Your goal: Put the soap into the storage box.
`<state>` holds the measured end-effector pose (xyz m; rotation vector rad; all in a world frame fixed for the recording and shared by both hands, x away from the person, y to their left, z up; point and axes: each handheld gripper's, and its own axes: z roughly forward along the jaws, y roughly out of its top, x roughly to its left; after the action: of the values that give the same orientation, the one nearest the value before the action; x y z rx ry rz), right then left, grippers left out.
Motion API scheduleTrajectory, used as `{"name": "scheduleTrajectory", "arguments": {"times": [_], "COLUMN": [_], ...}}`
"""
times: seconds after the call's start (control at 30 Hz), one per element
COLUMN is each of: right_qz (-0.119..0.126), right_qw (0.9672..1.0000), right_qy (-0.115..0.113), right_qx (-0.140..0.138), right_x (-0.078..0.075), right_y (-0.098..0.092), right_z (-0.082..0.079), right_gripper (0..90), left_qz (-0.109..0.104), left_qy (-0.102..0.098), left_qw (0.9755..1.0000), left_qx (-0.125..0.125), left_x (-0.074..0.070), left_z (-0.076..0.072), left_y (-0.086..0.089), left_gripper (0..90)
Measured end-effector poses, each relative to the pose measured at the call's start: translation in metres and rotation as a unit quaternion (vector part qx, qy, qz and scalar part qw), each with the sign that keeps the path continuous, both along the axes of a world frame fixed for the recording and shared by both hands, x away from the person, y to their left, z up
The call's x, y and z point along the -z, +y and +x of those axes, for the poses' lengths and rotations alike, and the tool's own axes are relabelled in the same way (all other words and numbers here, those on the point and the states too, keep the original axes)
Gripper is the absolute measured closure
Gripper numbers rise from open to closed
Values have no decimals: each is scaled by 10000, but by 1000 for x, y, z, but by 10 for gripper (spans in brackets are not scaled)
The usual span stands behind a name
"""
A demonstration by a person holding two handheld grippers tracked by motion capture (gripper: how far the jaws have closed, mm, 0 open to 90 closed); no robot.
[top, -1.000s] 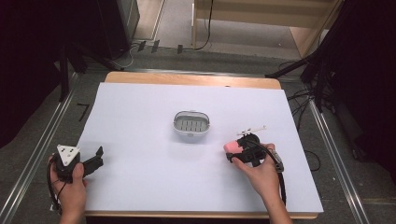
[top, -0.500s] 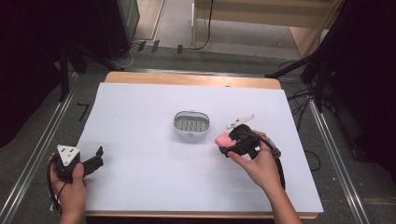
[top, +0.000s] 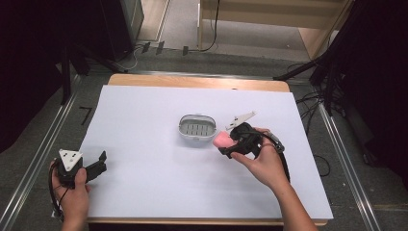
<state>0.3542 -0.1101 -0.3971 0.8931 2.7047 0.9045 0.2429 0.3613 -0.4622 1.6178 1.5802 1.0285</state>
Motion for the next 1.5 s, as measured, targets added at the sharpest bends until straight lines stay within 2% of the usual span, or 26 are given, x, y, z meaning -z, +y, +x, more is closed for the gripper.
{"name": "scheduleTrajectory", "arguments": {"times": [0.03,0.2,0.37,0.5,0.63,0.97,1.1,1.23,1.37,1.43,1.5], "right_qz": [-24,-64,-43,-43,125,90,103,124,44,7,-7], "right_qw": [9999,9992,9977,9969,9963,9916,9890,9887,9871,9855,9845], "right_qy": [-36,-2,-171,-236,-187,-431,-457,-418,-447,-554,-559], "right_qx": [-127,-387,-659,-744,-829,-1215,-1404,-1431,-1538,-1604,-1661], "right_x": [0,-1,-4,-8,-13,-24,-24,-22,-19,-19,-19], "right_y": [4,11,16,18,20,32,38,43,50,55,59], "right_z": [1,5,8,12,18,32,40,48,55,57,59], "right_gripper": [385,385,385,385,385,386,385,385,385,385,385], "left_qz": [-4,-3,-7,-5,-5,9,-4,-4,-8,-6,-6], "left_qy": [0,2,-5,3,1,11,8,6,5,7,8], "left_qw": [10000,10000,10000,10000,10000,10000,10000,10000,10000,10000,10000], "left_qx": [-5,-5,-2,-5,-6,-23,-9,-4,3,1,3], "left_x": [0,0,0,0,0,0,0,0,0,0,0], "left_z": [0,0,0,0,0,0,0,0,0,0,0], "left_y": [0,0,0,0,0,0,0,0,0,0,0], "left_gripper": [137,137,137,137,137,137,137,137,137,137,137]}}
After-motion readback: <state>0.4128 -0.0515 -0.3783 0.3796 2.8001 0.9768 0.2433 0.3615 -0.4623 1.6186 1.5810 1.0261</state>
